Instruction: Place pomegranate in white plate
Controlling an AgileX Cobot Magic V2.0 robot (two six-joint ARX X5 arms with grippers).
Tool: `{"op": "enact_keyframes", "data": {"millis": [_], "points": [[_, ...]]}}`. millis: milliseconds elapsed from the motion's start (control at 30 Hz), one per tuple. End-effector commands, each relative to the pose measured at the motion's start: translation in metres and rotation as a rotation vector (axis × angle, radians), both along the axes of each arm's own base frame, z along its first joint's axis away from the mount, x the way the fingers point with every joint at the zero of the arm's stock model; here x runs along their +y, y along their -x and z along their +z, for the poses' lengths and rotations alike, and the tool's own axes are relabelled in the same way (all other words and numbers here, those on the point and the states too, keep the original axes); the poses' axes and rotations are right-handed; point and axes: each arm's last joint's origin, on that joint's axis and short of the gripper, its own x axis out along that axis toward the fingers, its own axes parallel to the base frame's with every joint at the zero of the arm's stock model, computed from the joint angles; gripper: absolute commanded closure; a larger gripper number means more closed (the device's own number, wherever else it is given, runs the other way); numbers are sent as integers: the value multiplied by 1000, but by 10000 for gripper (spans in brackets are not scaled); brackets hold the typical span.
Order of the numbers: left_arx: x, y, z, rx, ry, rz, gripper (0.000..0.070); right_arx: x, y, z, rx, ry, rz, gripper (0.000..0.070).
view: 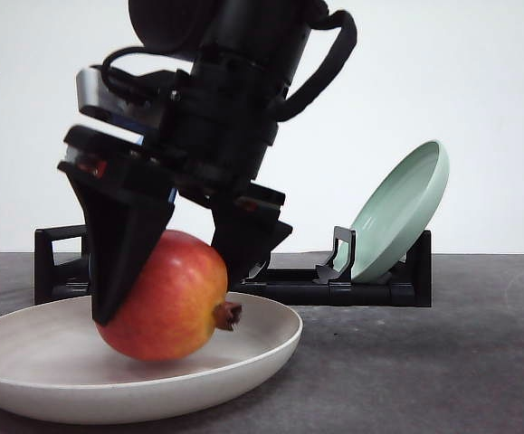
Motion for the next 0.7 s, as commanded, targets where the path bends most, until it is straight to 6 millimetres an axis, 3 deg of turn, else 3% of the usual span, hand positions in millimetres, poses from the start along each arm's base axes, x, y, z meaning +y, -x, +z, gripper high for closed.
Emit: {"op": "enact_keyframes", "data": {"millis": [0,100,233,367,467,667], "points": [[0,-1,3,-9,5,3,348,8,0,0,-7,-10,20,230],[0,-1,3,-9,5,3,348,9,-1,0,-14,-15,19,227],[0,-1,2,-9,5,3,348,10,-2,0,-18,-30,7,153],[0,-1,3,-9,5,3,348,10,-1,0,-15,-28,5,129],[0,-1,2,-9,5,3,348,10,-1,0,-19,-32,6,61],[0,-1,3,-9,5,3,348,10,-2,1,-24,-38,9,50]]}}
